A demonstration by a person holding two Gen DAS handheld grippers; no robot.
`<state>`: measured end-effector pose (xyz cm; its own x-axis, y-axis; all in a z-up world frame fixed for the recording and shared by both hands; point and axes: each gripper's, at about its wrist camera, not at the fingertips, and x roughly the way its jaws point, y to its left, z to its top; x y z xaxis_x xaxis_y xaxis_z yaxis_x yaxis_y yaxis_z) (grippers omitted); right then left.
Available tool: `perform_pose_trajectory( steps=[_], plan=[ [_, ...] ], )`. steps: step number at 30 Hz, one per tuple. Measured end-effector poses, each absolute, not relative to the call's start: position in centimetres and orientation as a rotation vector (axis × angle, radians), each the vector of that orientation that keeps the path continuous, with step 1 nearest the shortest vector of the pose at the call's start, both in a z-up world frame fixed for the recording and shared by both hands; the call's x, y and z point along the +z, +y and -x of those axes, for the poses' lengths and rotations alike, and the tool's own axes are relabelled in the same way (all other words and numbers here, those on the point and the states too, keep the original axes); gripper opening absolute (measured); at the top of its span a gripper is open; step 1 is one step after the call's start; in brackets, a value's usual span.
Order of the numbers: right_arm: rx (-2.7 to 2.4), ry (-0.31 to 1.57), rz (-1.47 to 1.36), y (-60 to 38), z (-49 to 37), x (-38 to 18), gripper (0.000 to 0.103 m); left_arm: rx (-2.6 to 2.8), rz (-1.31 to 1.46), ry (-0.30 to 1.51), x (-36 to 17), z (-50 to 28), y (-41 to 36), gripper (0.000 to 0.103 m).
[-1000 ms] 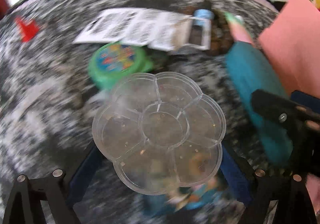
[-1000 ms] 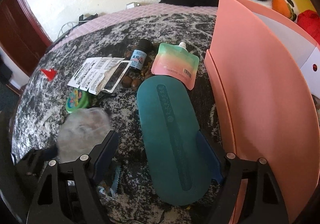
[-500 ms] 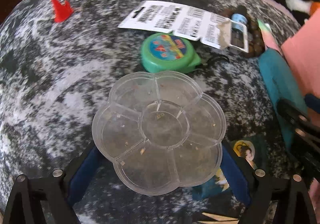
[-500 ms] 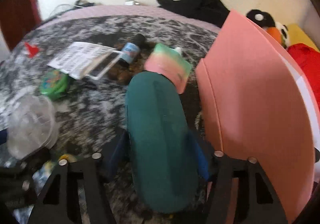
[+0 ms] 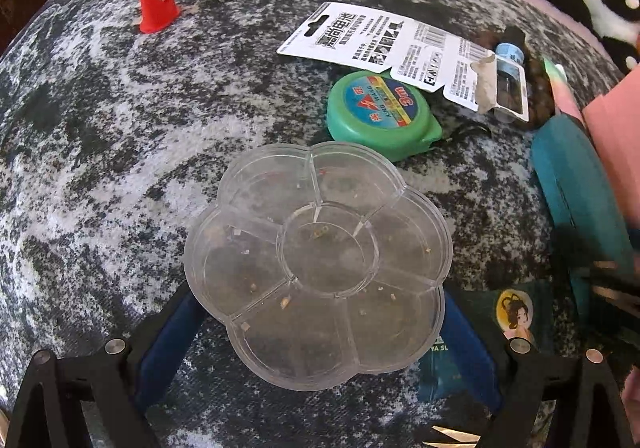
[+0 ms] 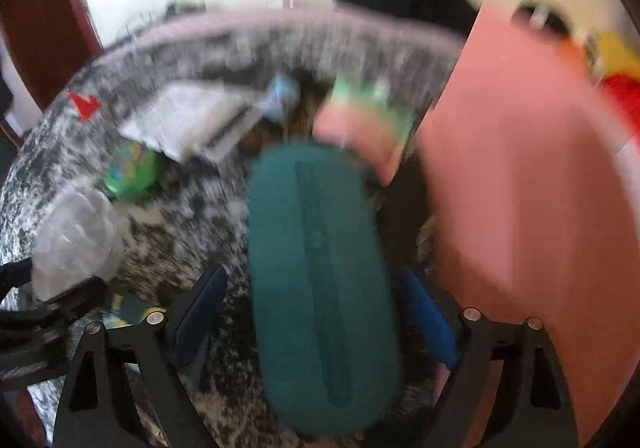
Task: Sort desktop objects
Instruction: 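Carry the clear box and teal case into the pink box and release both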
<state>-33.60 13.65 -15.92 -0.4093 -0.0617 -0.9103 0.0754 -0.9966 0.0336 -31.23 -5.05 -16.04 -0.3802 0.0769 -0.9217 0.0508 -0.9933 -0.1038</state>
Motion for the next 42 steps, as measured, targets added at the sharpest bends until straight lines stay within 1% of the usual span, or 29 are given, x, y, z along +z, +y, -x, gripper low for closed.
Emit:
perform_pose_trajectory(
  steps=[1,2,4,9,17,23,28,34,42],
  plan=[
    [-2.549,-0.004,-1.677,13.6,33.8,-16.4,0.091,2.590,1.741,-0.175,-16.1,31.2,-5.0,0.094],
    [-2.546,-0.003,-1.666,13.3,33.6,-16.1,0.086,2.589,1.741,-0.172,-16.0,31.2,-5.0,0.094],
    [-2.539,-0.002,-1.644,12.7,33.2,-15.5,0.068,2.591,1.740,-0.168,-16.0,31.1,-5.1,0.094],
    [-2.521,0.000,-1.588,11.2,32.3,-14.1,0.068,2.607,1.735,-0.185,-15.5,30.8,-5.3,0.094],
    [-2.509,0.039,-1.499,10.0,29.1,-10.6,0.068,2.660,1.683,-0.177,-12.9,28.8,-6.0,0.094],
    [-2.528,0.045,-1.435,11.0,24.5,-7.2,0.068,2.703,1.610,-0.162,-9.8,26.3,-6.3,0.094],
    [-2.559,0.047,-1.343,12.1,20.7,-3.5,0.068,2.750,1.475,-0.146,-5.6,23.5,-5.7,0.094],
    [-2.617,0.031,-1.233,15.1,15.8,0.7,0.068,2.753,1.329,-0.133,-1.2,19.9,-3.7,0.094],
    [-2.729,-0.031,-1.111,21.8,10.5,5.2,0.068,2.719,1.146,-0.040,3.2,15.9,2.5,0.094]
  ],
)
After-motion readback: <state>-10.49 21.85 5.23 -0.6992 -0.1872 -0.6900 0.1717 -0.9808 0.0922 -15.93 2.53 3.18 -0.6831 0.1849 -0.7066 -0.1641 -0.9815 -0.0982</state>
